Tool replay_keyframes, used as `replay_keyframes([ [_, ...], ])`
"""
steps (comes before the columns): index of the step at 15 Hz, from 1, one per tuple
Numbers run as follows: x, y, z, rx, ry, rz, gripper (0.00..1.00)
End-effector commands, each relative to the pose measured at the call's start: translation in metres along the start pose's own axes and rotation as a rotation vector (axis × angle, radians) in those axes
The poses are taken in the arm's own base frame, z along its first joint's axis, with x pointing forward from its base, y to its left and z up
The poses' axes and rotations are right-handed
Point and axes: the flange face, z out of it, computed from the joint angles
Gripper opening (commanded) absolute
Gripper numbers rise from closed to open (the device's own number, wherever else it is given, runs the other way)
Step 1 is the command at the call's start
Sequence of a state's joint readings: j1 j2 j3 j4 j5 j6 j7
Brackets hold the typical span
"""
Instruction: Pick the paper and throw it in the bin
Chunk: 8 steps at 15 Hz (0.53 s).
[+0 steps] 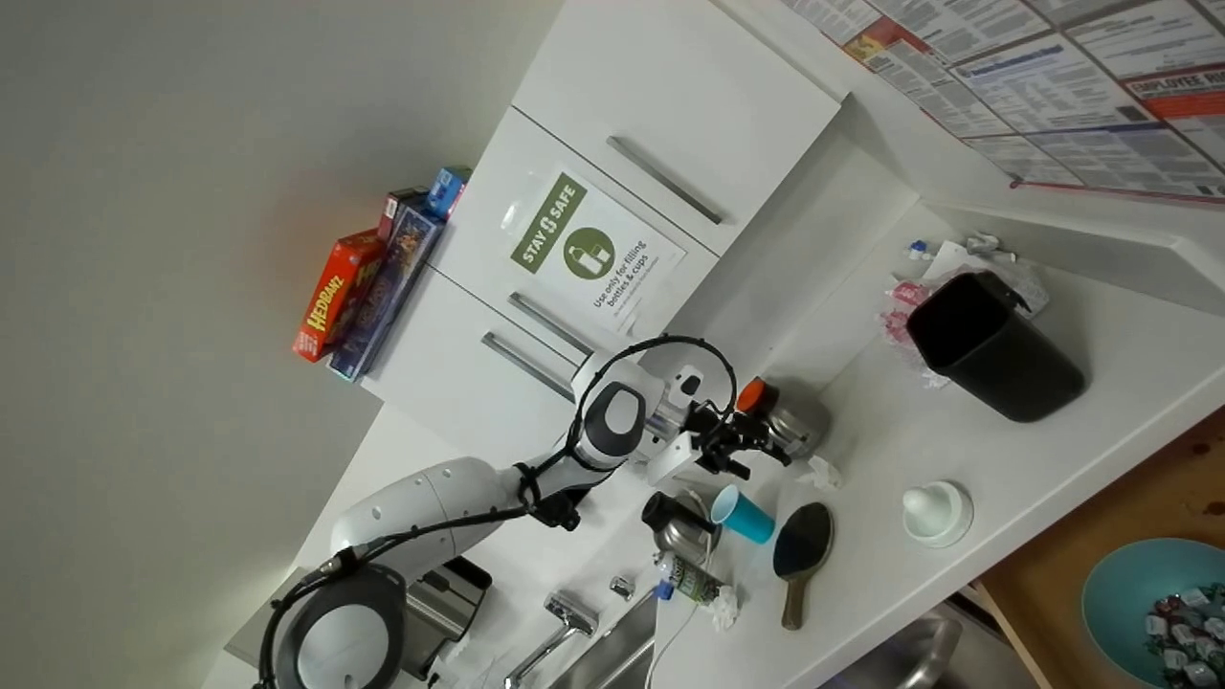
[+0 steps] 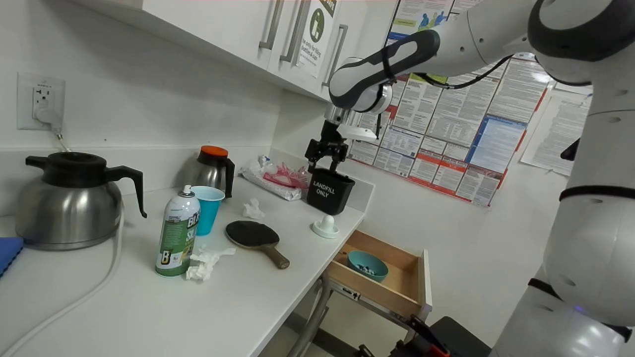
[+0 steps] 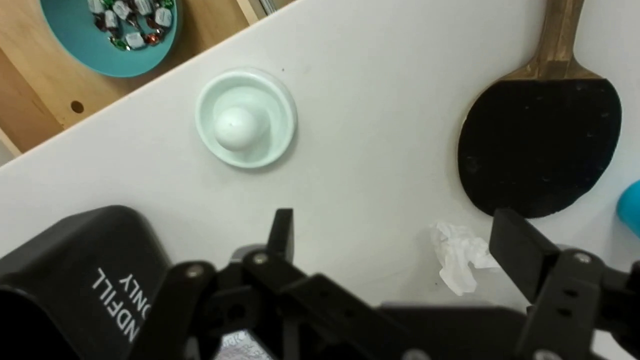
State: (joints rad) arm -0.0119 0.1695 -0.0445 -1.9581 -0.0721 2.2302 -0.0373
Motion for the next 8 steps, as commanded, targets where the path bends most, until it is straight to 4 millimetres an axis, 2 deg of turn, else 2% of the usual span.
replay_keyframes([
  [1, 0.038, -0.02, 0.025, 0.022, 0.048, -0.06, 1.0],
  [8, 0.095, -0.065, 0.075, 0.046, 0.115, -0.32, 1.0],
])
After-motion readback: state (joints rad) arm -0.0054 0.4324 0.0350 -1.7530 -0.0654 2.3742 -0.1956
